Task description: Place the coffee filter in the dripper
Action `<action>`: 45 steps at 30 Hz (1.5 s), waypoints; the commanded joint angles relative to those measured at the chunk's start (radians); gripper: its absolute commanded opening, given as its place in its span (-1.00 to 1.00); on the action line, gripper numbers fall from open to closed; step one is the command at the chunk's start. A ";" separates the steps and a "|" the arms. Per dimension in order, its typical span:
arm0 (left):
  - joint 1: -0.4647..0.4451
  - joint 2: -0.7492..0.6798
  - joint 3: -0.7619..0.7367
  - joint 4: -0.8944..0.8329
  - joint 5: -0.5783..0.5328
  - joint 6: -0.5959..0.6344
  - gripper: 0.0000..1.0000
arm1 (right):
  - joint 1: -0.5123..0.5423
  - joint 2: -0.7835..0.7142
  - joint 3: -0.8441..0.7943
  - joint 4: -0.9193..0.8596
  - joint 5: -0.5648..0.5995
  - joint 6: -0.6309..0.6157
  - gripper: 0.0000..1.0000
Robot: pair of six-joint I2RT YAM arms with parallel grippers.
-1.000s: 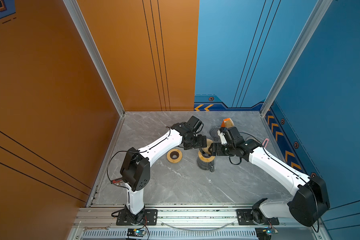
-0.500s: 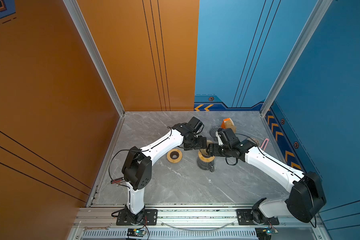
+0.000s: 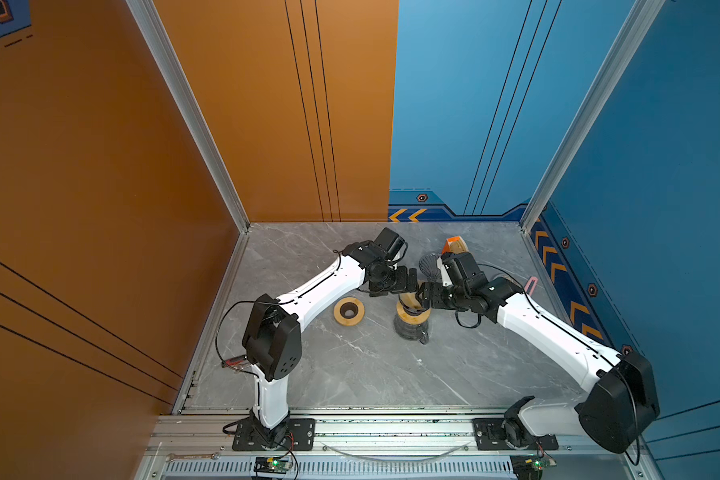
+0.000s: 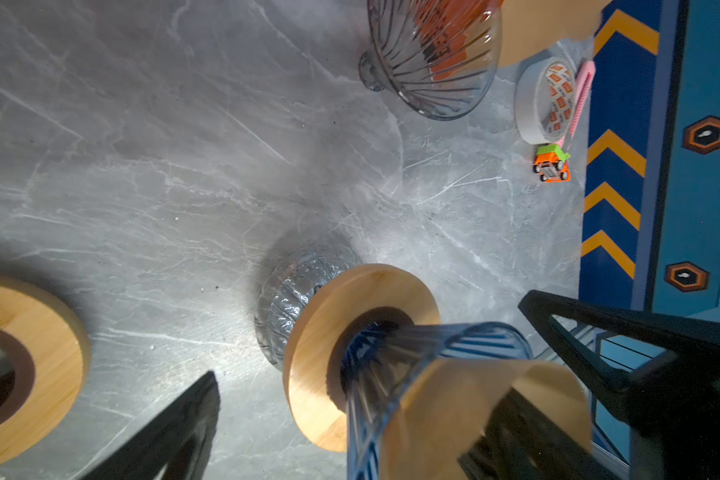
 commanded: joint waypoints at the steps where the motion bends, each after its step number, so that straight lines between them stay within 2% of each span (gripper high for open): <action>1: 0.006 -0.057 0.026 -0.021 0.049 0.020 0.98 | -0.024 -0.026 0.041 -0.022 -0.071 -0.040 0.81; 11: 0.027 -0.156 -0.081 -0.024 0.063 0.025 0.84 | -0.117 -0.005 0.076 -0.066 -0.252 -0.189 0.81; 17: 0.025 -0.150 -0.109 -0.036 0.084 0.025 0.82 | -0.131 0.054 0.124 -0.129 -0.274 -0.282 0.81; 33: 0.006 -0.056 -0.092 -0.068 0.051 0.047 0.79 | -0.124 0.174 0.158 -0.156 -0.218 -0.336 0.80; 45: 0.011 -0.013 -0.074 -0.119 -0.018 0.088 0.75 | -0.112 0.219 0.174 -0.184 -0.107 -0.333 0.80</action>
